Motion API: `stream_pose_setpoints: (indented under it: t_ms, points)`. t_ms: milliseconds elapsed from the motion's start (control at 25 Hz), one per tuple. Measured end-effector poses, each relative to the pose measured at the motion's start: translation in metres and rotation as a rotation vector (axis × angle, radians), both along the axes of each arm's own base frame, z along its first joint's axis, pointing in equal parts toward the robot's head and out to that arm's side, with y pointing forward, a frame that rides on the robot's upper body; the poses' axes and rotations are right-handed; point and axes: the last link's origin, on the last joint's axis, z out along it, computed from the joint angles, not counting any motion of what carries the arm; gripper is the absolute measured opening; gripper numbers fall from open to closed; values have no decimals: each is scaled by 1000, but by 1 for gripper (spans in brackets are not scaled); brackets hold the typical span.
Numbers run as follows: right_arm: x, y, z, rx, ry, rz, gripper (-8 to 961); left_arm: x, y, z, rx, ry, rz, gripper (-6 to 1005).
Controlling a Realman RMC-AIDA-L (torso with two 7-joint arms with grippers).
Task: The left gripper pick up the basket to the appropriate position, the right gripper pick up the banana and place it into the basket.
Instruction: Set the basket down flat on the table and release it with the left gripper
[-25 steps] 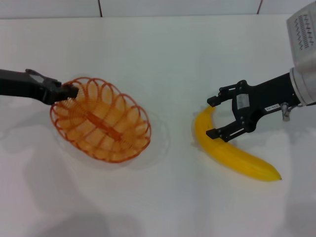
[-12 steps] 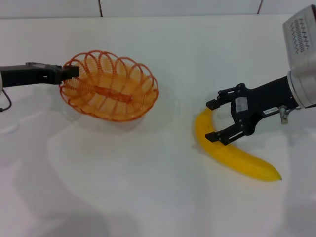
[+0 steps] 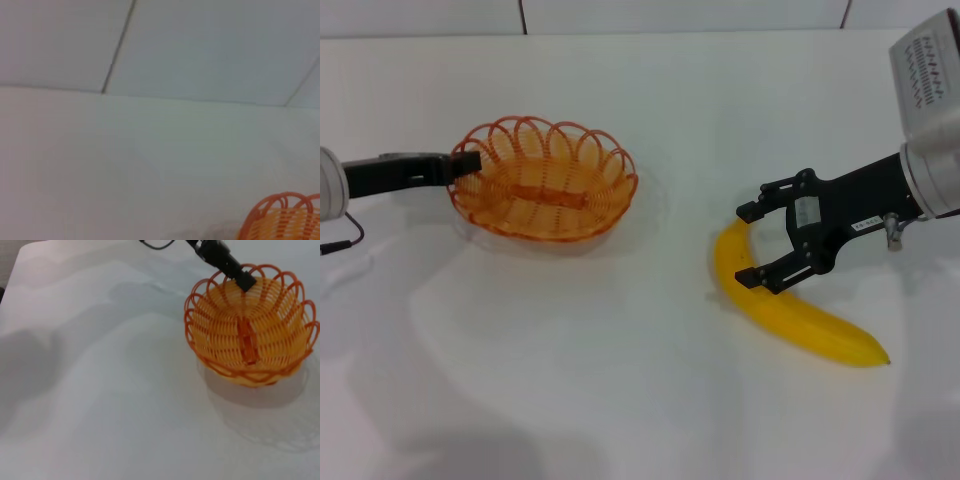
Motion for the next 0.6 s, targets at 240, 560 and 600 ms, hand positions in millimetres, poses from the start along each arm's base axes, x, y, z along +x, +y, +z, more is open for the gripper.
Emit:
stream_pose_setpoints:
  t_ms: [240, 560, 600]
  points:
    - [0, 0, -1, -3, 0, -1, 894, -6, -2, -4, 6, -1, 30, 89]
    - [-1, 0, -2, -4, 0, 2, 893, -9, -2, -13, 12, 14, 58, 89]
    - [-2, 0, -2, -5, 1, 4, 893, -9, -1, -13, 12, 16, 58, 88]
